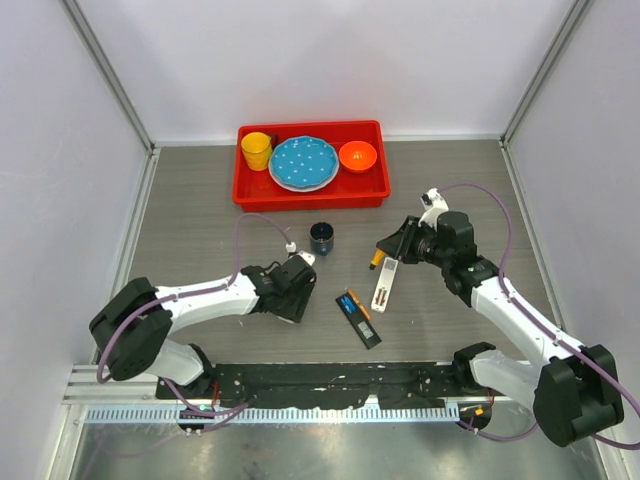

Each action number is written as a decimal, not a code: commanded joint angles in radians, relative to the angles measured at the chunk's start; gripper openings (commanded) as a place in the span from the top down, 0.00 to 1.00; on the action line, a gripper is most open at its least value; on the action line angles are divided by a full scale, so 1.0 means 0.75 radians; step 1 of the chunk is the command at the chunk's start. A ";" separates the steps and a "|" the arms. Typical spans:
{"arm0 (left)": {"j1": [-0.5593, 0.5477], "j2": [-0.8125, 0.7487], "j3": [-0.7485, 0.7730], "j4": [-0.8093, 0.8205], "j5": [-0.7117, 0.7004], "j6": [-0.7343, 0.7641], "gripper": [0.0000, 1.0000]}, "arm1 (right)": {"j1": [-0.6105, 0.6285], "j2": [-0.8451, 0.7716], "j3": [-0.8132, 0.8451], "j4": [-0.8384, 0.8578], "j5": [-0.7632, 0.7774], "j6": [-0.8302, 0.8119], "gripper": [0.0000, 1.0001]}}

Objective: Unload the batteries from the remote control

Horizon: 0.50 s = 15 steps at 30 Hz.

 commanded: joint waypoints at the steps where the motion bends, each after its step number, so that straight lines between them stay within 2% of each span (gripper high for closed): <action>1: -0.001 0.018 -0.007 0.041 0.013 -0.029 0.56 | 0.002 -0.034 -0.010 0.037 0.019 -0.012 0.99; 3: -0.001 0.018 -0.005 0.057 0.009 -0.013 0.71 | 0.002 -0.030 -0.014 0.037 0.017 -0.014 0.99; 6: -0.001 0.039 0.034 0.061 0.015 0.026 0.87 | 0.002 -0.028 -0.038 0.057 0.015 -0.010 0.99; 8: -0.001 0.073 0.066 0.069 0.027 0.053 0.94 | 0.002 -0.022 -0.043 0.076 0.017 -0.006 0.99; 15: -0.005 0.214 0.189 0.182 0.132 0.106 1.00 | 0.002 -0.075 -0.038 0.031 0.044 -0.024 0.99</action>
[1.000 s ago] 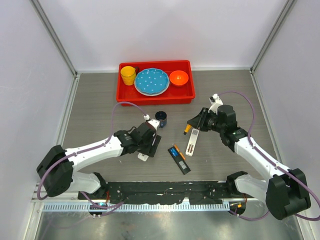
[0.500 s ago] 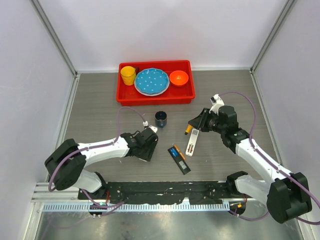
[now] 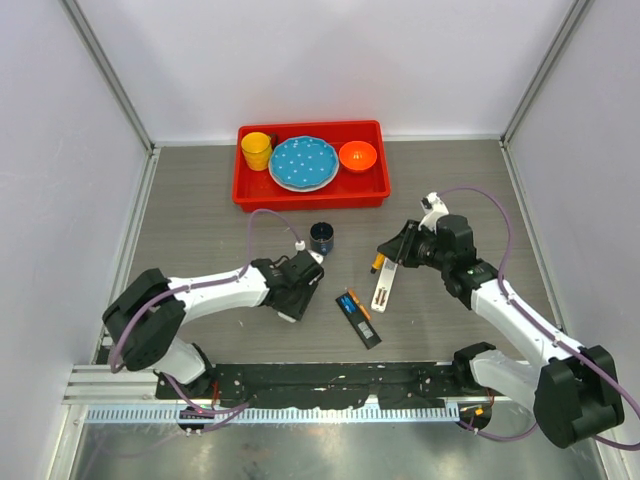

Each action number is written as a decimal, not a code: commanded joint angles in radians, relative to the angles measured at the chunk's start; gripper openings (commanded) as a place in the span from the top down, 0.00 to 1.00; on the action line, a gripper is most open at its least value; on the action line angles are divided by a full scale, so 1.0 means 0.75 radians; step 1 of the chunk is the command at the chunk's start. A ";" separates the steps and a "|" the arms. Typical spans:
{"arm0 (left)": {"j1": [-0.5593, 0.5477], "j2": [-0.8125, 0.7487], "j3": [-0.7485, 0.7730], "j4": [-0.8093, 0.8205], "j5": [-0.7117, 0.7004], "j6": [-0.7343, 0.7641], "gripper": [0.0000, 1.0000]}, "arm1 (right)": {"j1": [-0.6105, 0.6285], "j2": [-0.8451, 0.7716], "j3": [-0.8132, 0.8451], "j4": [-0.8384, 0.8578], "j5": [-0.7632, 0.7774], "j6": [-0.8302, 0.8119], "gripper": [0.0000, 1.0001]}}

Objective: Unload the batteries from the remote control

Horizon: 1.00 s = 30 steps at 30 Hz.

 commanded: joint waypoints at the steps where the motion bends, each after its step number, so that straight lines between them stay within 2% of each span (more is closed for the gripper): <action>1: 0.000 0.130 0.110 0.252 0.109 0.047 1.00 | 0.002 -0.071 -0.001 0.019 0.040 -0.023 0.99; 14: -0.043 0.384 0.327 0.342 0.213 0.137 1.00 | -0.002 -0.106 -0.005 -0.041 0.081 -0.037 0.99; 21: -0.057 0.411 0.429 0.333 0.219 0.180 1.00 | -0.008 -0.118 0.001 -0.051 0.085 -0.042 0.99; 30: -0.057 0.349 0.411 0.380 0.226 0.199 1.00 | -0.010 -0.135 -0.012 -0.053 0.093 -0.044 0.99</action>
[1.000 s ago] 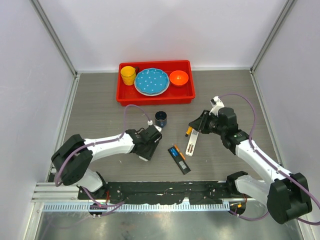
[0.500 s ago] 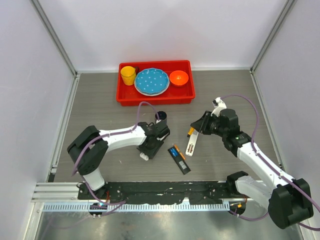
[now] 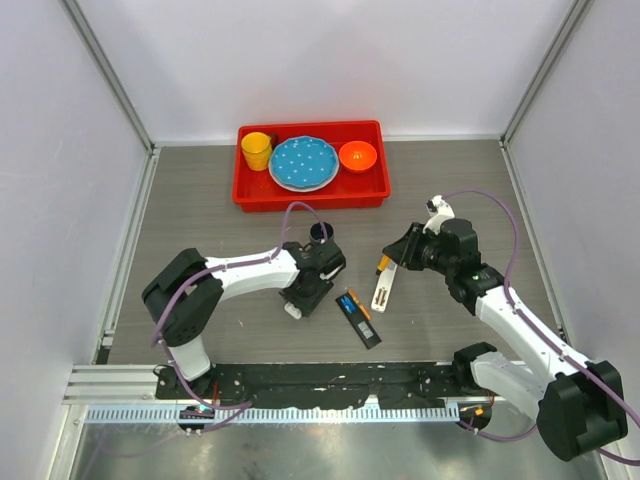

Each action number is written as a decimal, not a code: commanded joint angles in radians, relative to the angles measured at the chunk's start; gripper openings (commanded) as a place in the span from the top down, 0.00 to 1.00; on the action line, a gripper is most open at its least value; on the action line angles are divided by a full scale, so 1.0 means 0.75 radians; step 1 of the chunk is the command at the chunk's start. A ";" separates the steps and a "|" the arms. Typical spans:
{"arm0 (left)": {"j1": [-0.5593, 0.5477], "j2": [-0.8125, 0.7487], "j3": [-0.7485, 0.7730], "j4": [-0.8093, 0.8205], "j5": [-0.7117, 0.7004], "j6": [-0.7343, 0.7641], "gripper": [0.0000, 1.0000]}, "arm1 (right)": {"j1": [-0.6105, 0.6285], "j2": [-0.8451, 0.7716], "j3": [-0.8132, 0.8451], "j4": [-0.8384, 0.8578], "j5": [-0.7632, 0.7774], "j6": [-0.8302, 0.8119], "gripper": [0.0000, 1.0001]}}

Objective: Unload the batteries from the remote control

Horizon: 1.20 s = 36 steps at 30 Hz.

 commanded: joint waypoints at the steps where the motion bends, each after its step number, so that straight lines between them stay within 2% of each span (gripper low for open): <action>1: -0.034 0.003 0.035 0.668 0.176 -0.029 1.00 | -0.008 -0.033 0.002 0.039 0.024 -0.014 0.99; 8: -0.036 -0.071 -0.025 0.741 0.143 -0.019 1.00 | -0.010 -0.019 -0.002 0.053 0.018 -0.012 0.99; 21: -0.036 0.132 0.186 0.602 0.100 0.083 1.00 | -0.012 -0.052 -0.021 0.039 0.036 -0.014 0.99; 30: -0.034 0.038 0.147 0.515 -0.014 0.153 1.00 | -0.014 -0.050 -0.023 0.033 0.032 -0.020 0.99; 36: -0.034 0.021 0.112 0.461 0.008 0.212 1.00 | -0.016 -0.035 -0.031 0.051 0.024 -0.014 0.99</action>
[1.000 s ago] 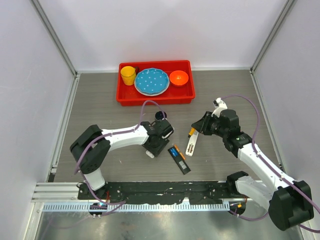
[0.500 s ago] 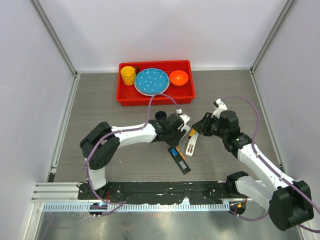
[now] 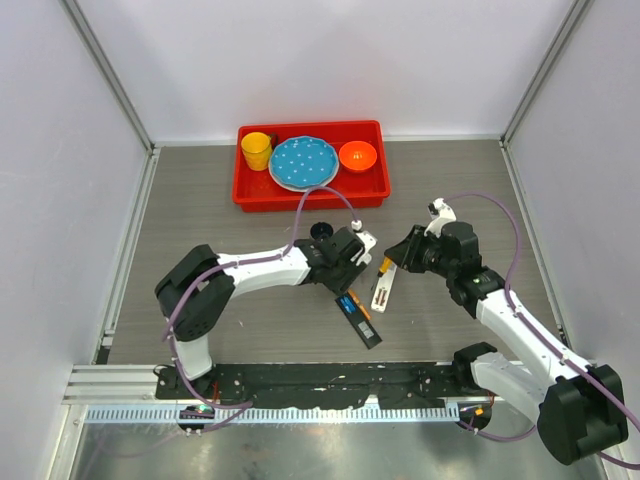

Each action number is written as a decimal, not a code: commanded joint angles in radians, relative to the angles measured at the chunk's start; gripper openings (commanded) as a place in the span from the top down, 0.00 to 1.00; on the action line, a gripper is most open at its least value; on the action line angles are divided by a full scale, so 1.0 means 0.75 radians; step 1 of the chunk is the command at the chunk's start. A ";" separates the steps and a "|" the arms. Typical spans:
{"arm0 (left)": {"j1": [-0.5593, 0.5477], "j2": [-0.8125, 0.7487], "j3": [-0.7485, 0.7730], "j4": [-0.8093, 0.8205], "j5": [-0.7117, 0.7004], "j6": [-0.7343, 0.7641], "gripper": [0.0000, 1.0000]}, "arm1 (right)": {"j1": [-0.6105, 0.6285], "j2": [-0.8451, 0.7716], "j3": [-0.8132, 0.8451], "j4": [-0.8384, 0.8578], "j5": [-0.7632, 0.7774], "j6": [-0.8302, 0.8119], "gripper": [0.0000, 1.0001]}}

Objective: Unload the batteries from the remote control

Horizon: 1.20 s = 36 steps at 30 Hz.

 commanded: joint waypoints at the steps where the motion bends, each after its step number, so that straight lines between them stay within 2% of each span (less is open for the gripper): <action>1: 0.000 -0.064 -0.019 -0.041 -0.003 0.071 1.00 | -0.007 -0.002 -0.004 0.061 0.000 -0.013 0.99; 4: 0.000 -0.040 -0.026 -0.057 0.034 0.088 0.99 | -0.007 0.002 -0.010 0.073 -0.006 -0.008 0.99; 7: 0.000 -0.023 -0.028 -0.067 0.034 0.072 0.94 | -0.007 0.002 -0.010 0.073 -0.019 -0.002 0.99; 11: 0.000 -0.031 -0.050 -0.047 0.015 0.047 0.68 | -0.007 0.006 -0.022 0.094 -0.025 0.002 0.99; 13: 0.000 -0.046 -0.064 -0.051 0.003 0.039 0.60 | -0.007 0.008 -0.022 0.096 -0.033 0.008 0.99; 14: 0.000 -0.066 -0.073 -0.047 -0.009 0.037 0.50 | -0.007 0.008 -0.022 0.096 -0.037 0.012 0.99; 17: 0.002 -0.101 -0.113 -0.018 -0.038 0.016 0.36 | -0.007 0.014 -0.028 0.102 -0.047 0.016 0.99; 18: 0.002 -0.125 -0.142 -0.010 -0.054 0.002 0.34 | -0.007 0.016 -0.030 0.132 -0.047 0.018 0.99; 25: 0.044 -0.258 -0.295 0.104 -0.030 -0.086 0.28 | -0.007 0.020 -0.040 0.163 -0.066 0.032 0.99; 30: 0.079 -0.320 -0.430 0.319 0.050 -0.149 0.29 | -0.007 0.030 -0.042 0.190 -0.074 0.045 0.99; 36: 0.079 -0.291 -0.510 0.554 0.113 -0.221 0.32 | -0.007 0.059 -0.034 0.225 -0.090 0.063 0.99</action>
